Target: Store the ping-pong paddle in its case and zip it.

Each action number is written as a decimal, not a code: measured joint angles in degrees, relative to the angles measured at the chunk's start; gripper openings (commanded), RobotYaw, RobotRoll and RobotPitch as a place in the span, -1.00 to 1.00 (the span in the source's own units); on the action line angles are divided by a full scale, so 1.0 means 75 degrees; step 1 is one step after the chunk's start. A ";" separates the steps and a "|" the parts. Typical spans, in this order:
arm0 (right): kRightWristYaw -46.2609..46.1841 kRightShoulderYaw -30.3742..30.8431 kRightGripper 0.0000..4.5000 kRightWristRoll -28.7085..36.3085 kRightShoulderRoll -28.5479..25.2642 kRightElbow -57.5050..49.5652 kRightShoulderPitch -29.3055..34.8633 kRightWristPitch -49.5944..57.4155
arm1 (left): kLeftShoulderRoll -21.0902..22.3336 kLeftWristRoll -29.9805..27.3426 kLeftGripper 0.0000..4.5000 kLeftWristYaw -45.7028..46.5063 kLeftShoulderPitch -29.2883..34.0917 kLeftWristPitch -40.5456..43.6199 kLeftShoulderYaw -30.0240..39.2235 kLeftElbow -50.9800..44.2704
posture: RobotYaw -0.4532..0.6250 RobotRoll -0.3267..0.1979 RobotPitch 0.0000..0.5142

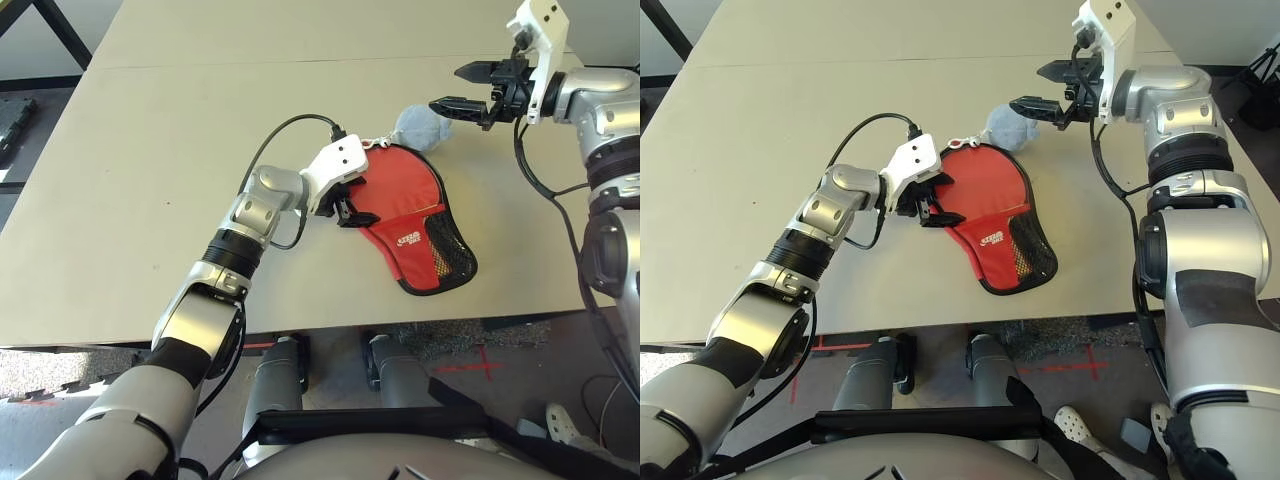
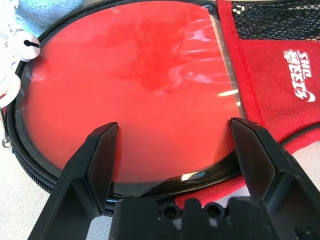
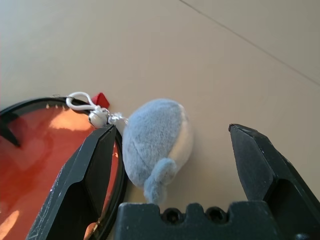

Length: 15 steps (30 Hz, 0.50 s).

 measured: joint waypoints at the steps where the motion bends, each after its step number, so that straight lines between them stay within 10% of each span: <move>1: -0.0164 0.0000 1.00 -0.0060 0.0052 0.0091 0.0000 0.0001 | -0.0002 0.0000 0.99 0.0015 0.0017 0.0005 0.0000 -0.0031 | -0.27 0.25 -0.10; 15: -0.1405 -0.0277 1.00 -0.0128 0.0910 0.0732 0.0084 0.0455 | 0.0017 -0.0003 0.99 0.0093 0.0276 0.0306 -0.0129 -0.0593 | -0.22 0.25 -0.04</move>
